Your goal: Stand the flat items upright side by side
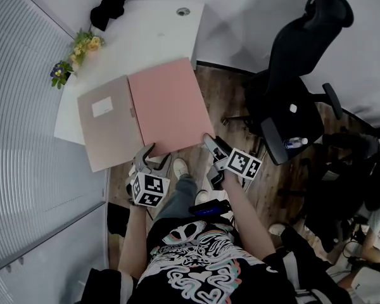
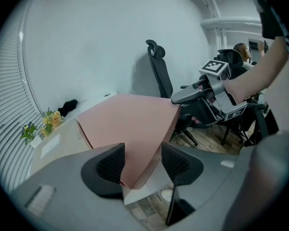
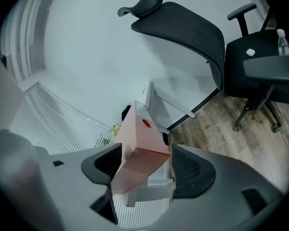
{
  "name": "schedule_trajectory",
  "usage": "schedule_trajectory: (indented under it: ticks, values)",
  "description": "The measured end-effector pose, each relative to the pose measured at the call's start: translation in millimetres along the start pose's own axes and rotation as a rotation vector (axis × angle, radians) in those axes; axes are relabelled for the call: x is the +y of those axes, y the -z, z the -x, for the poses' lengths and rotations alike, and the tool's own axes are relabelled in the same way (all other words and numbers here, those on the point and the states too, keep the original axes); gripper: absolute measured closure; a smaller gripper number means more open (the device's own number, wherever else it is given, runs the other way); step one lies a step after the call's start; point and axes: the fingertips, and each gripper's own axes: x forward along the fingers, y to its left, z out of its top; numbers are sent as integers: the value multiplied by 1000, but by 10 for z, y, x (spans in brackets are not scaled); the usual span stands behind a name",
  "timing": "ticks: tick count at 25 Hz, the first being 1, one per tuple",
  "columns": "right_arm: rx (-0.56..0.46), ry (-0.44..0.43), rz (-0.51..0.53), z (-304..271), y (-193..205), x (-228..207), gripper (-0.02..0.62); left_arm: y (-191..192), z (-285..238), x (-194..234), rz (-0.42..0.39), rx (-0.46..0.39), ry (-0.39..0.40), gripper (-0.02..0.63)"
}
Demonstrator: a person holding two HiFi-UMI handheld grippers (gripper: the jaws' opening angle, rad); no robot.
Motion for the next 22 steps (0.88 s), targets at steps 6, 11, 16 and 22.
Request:
schedule_trajectory:
  ticks: [6, 11, 16, 22]
  values:
    - [9, -30, -57, -46, 35, -30, 296, 4, -6, 11, 17, 3, 1, 371]
    - [13, -56, -117, -55, 50, -30, 307, 2, -9, 17, 31, -5, 3, 372]
    - [6, -55, -130, -42, 23, -5, 305, -9, -10, 28, 44, -11, 7, 372]
    - [-12, -56, -126, -5, -19, 67, 308, -34, 7, 58, 65, -26, 19, 371]
